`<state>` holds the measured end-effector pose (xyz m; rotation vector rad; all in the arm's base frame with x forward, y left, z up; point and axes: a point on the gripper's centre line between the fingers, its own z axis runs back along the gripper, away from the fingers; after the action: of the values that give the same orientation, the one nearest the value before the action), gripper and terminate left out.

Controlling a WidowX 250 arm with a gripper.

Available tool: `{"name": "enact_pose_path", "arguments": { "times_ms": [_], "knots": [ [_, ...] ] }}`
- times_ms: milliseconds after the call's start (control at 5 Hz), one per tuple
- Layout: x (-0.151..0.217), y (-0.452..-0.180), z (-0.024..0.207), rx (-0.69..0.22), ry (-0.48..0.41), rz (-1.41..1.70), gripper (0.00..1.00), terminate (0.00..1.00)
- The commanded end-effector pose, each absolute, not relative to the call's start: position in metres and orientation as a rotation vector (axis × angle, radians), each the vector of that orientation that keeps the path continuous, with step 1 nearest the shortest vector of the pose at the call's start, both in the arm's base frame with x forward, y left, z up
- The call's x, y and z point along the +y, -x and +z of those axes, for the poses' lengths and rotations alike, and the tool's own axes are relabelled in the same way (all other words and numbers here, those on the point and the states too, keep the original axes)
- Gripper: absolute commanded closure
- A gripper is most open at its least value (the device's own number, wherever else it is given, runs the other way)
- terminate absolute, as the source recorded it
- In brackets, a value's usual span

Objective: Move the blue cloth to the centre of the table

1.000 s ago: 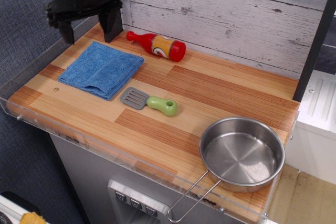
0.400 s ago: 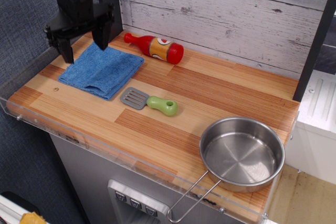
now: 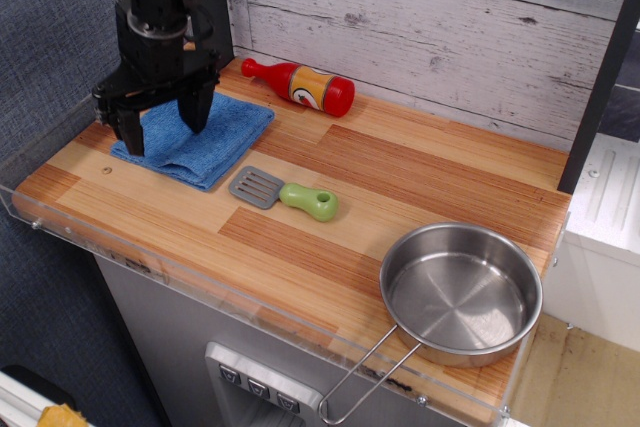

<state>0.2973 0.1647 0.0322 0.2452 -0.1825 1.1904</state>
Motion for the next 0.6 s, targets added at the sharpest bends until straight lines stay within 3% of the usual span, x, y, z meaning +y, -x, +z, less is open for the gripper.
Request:
{"name": "enact_pose_path", "arguments": {
  "times_ms": [0, 400],
  "knots": [
    [0.1597, -0.3139, 0.0257, -0.17, -0.276, 1.183, 0.0, 0.0],
    [0.1554, -0.3158, 0.0176, -0.148, -0.325, 1.172, 0.0, 0.0]
  ]
}}
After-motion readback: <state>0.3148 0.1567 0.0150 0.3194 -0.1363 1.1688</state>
